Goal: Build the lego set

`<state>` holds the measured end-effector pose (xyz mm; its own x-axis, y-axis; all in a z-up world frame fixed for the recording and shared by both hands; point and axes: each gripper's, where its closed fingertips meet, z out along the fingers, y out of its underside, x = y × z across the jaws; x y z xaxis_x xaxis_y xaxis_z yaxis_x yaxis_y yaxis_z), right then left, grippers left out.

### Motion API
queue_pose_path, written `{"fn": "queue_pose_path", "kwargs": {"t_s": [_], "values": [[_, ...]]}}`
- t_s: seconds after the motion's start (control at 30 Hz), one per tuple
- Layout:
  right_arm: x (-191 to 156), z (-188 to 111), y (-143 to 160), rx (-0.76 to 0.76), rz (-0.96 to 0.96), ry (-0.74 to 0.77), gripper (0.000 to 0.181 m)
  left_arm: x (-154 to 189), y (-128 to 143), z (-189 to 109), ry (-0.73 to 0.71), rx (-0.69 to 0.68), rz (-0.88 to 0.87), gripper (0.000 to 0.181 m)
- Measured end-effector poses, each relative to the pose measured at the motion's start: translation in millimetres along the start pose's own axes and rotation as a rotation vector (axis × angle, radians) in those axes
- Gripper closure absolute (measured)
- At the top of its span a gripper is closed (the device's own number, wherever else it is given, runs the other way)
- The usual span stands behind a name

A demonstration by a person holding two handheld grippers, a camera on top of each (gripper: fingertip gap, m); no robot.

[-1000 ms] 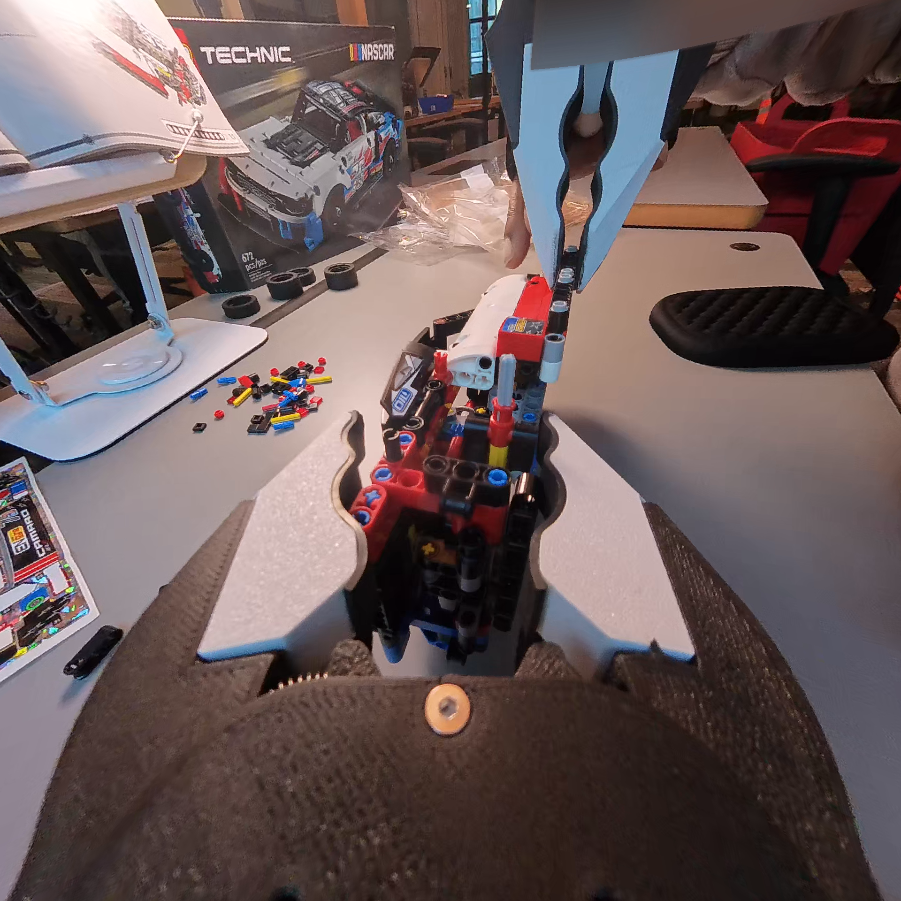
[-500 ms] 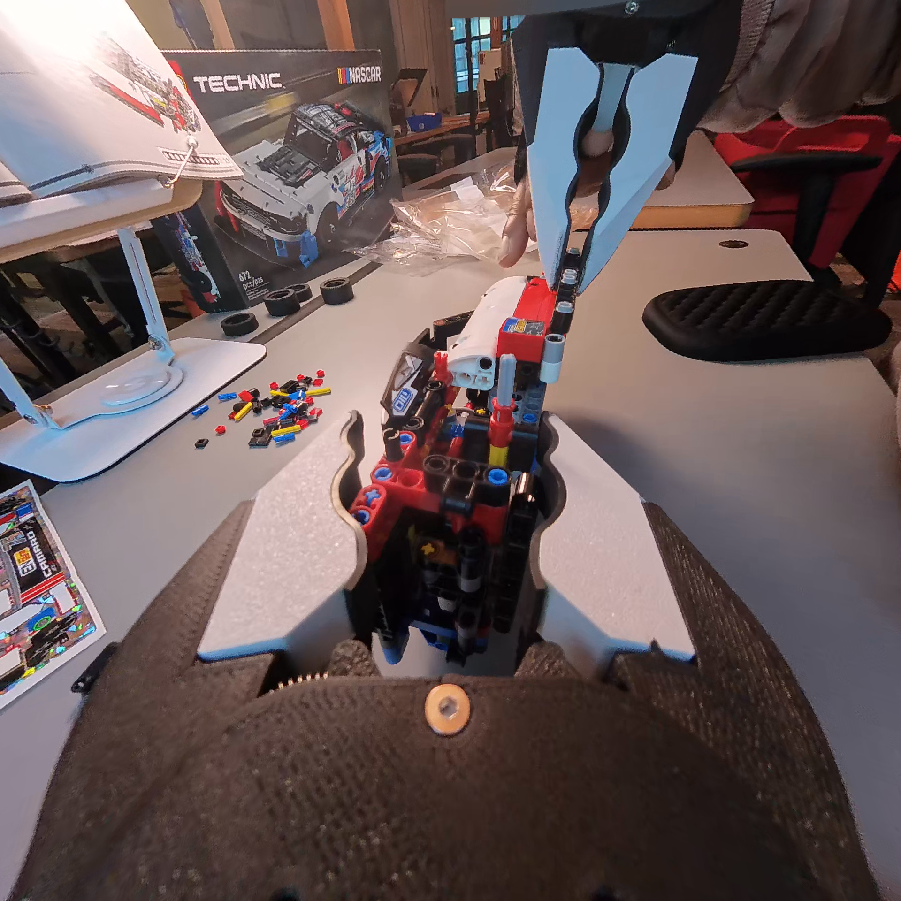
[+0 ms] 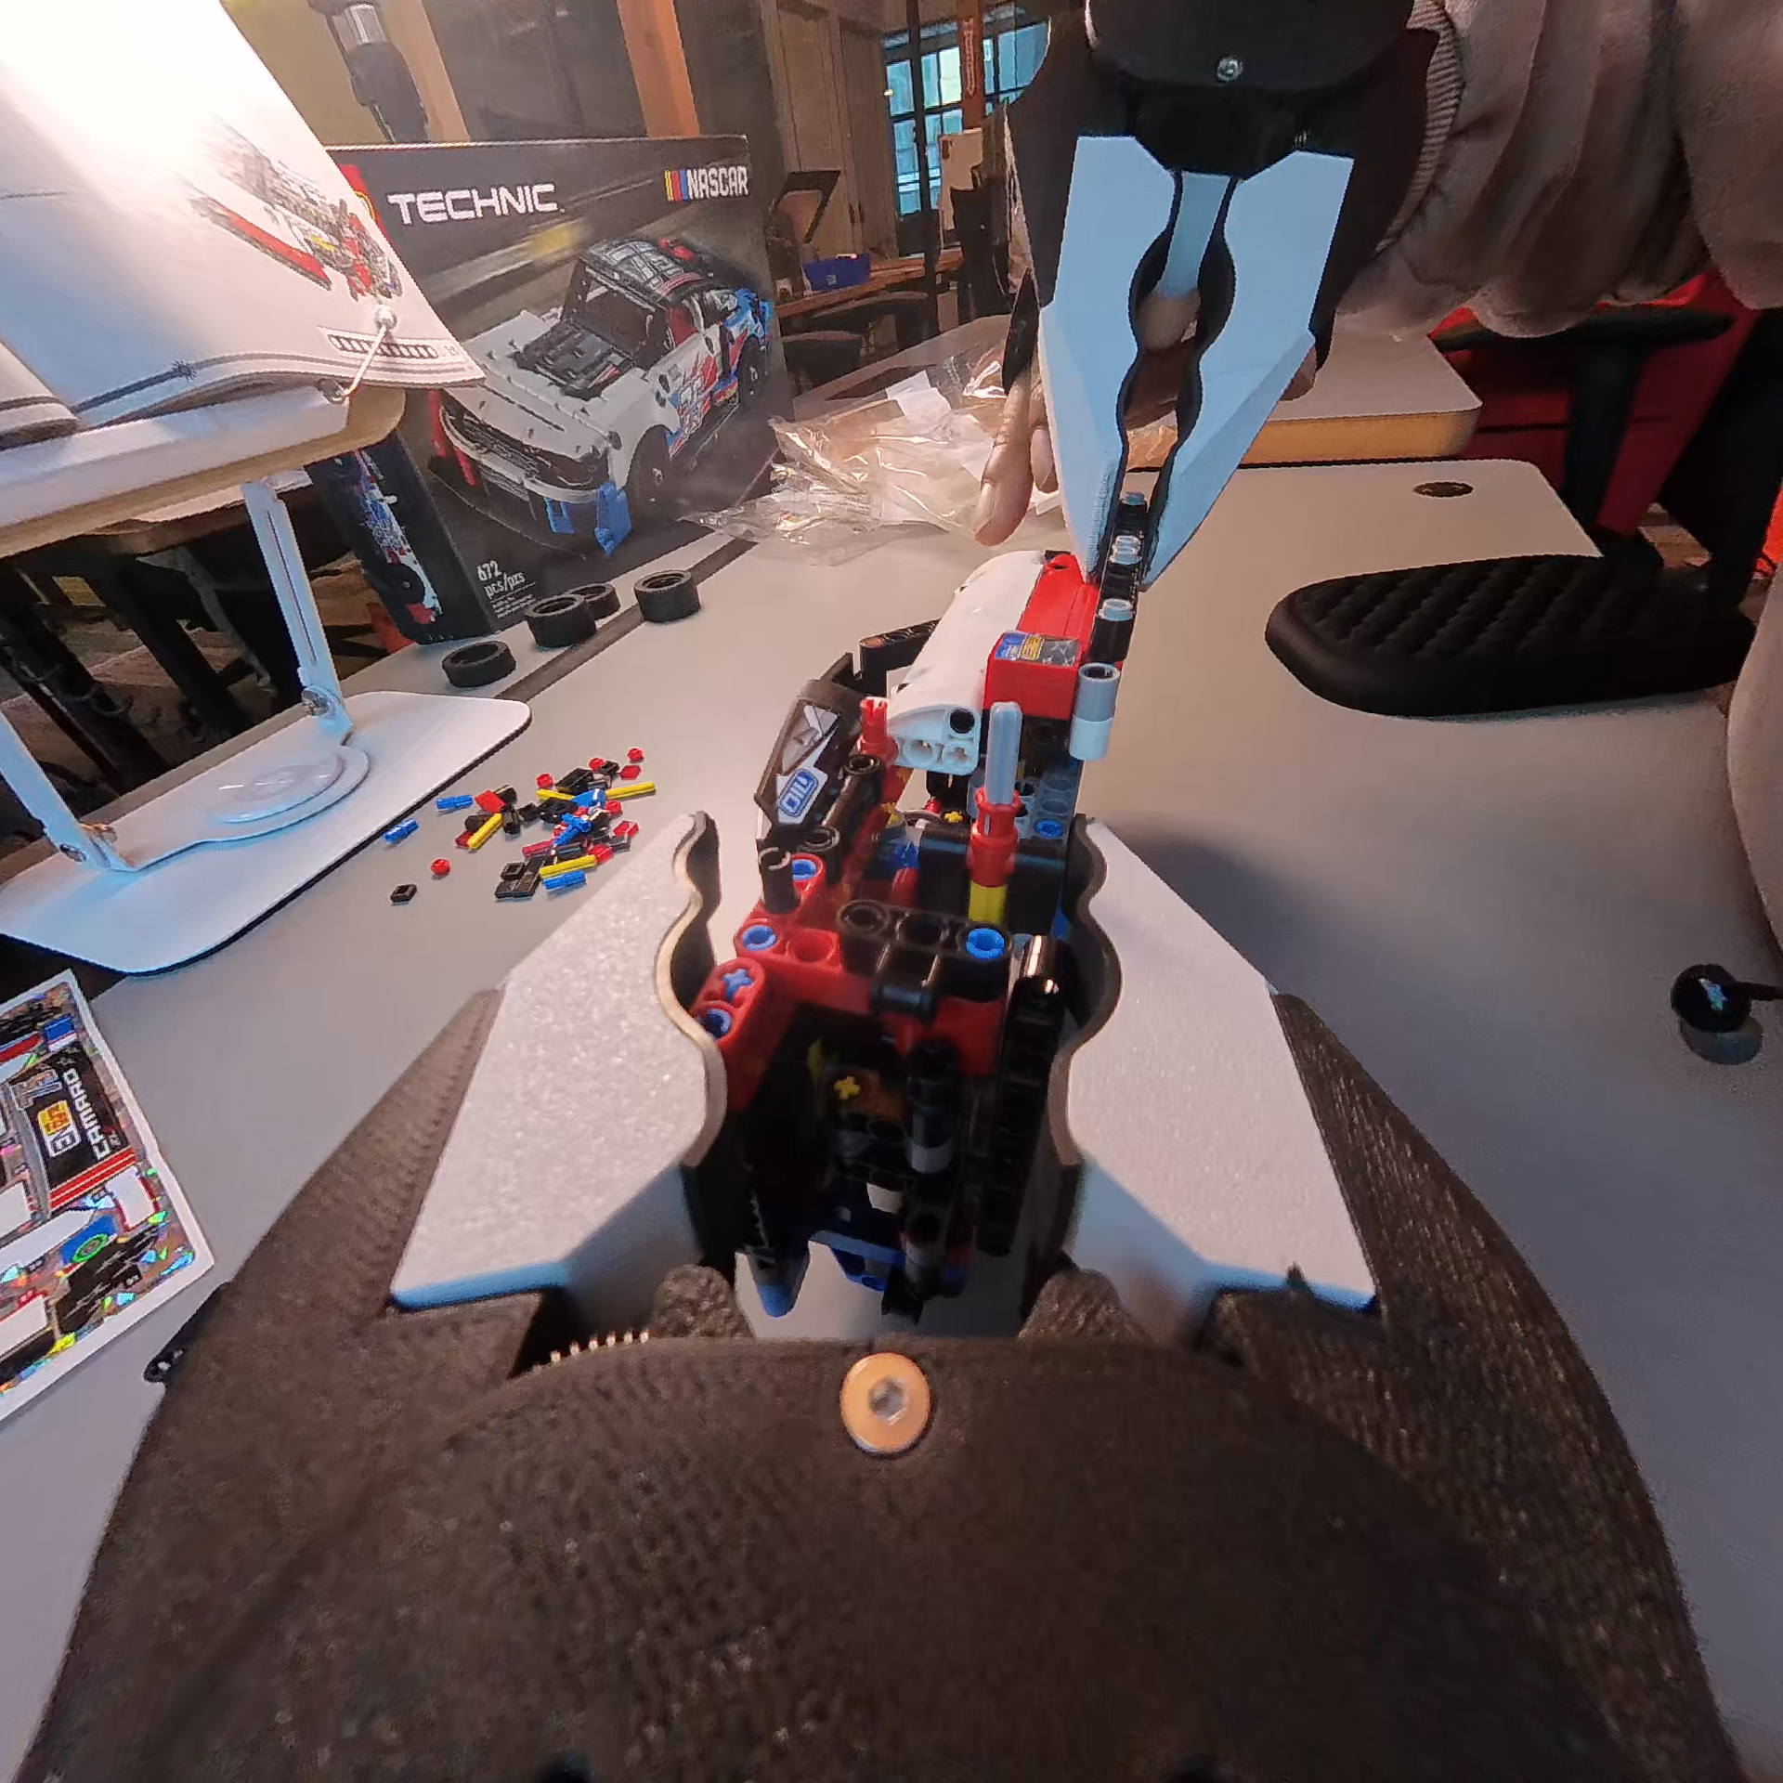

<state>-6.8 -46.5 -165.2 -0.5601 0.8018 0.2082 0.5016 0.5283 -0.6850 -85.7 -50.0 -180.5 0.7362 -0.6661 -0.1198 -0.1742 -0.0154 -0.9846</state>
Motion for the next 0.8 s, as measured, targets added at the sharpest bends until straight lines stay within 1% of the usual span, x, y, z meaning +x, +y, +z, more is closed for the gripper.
{"fn": "queue_pose_path", "kwargs": {"t_s": [0.3,0.43,0.57,0.8], "values": [[2.1,-0.3,1.0,0.008,0.022,0.028,0.177,-1.5,0.3,0.6,-0.009,-0.006,-0.018,0.111],[3.4,-0.2,1.4,0.035,0.086,0.000,0.177,-1.8,0.3,0.6,-0.008,-0.006,-0.020,0.111],[3.8,0.5,1.9,0.030,0.071,-0.001,0.177,-2.1,0.5,0.7,-0.010,-0.009,-0.028,0.111],[1.0,1.0,2.3,0.018,0.049,0.049,0.177,-0.8,0.6,1.1,-0.006,-0.013,-0.030,0.111]]}}
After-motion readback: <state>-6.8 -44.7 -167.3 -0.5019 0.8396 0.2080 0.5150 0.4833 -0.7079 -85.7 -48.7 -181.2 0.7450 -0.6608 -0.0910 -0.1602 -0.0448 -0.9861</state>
